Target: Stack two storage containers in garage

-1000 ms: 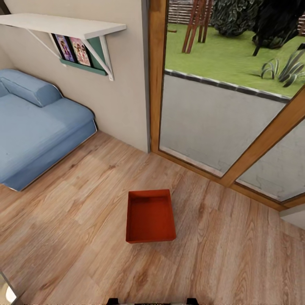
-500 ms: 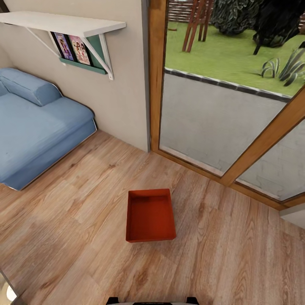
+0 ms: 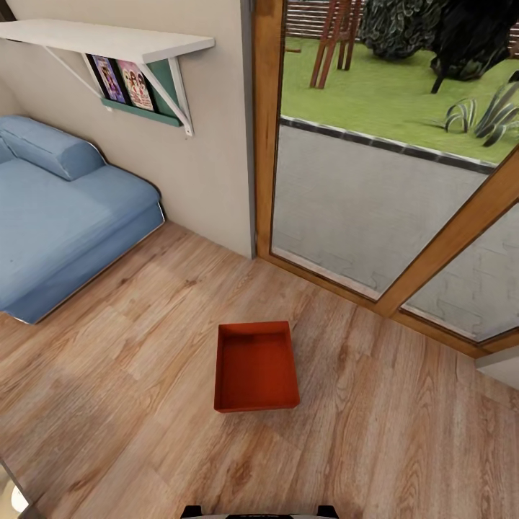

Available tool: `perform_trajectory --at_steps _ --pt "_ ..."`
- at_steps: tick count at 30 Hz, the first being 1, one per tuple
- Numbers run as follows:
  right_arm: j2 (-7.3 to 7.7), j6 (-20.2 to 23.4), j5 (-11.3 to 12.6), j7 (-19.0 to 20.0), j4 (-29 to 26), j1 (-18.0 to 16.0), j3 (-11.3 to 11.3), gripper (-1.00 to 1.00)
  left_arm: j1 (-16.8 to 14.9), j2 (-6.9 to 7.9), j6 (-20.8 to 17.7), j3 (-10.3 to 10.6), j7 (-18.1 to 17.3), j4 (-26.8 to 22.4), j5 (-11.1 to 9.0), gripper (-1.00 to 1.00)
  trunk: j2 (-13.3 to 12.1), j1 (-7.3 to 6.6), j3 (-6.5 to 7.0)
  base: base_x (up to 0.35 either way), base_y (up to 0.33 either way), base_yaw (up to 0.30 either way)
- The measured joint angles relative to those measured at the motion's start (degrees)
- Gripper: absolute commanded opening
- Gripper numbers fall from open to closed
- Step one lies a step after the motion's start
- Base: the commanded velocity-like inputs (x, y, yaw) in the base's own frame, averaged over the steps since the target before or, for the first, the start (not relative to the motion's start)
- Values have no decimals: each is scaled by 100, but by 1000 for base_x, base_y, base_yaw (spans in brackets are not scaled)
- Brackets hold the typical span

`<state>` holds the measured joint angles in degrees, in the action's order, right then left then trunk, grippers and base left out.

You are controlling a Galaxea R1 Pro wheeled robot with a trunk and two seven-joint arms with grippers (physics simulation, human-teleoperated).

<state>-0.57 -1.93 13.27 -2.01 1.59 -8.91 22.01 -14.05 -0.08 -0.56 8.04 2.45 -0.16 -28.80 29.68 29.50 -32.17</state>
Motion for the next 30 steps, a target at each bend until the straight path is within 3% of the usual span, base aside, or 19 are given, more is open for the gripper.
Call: perform_trajectory --at_steps 8,9,13,19,22,26,30 --pt "24 -21 4 -3 0 -2 -15 100 0 -3 6 0 3 0 -4 100 0 0 0 0 0 0" --pt "32 -243 -11 13 -135 -10 -18 100 -2 -10 8 -3 5 -46 22 100 0 0 0 0 0 0" --pt "63 -177 -13 38 -775 -11 -18 100 -3 56 -10 -8 44 -310 32 100 0 0 0 0 0 0" --pt "146 502 22 -45 -1648 -123 -69 100 -10 162 -352 0 135 -1995 78 100 0 0 1 0 0 0" --pt "148 757 35 -121 -1779 -692 -81 100 -43 233 -970 -4 308 -2966 101 100 0 1 2 0 0 0" --pt "138 999 45 -162 -1813 -1265 -89 100 -99 264 -1318 -8 618 -3498 108 100 -1 0 2 0 0 0" --pt "93 1597 110 -172 -1832 -2007 -127 100 -203 259 -1524 -9 841 -3669 70 100 -1 0 2 0 0 0"
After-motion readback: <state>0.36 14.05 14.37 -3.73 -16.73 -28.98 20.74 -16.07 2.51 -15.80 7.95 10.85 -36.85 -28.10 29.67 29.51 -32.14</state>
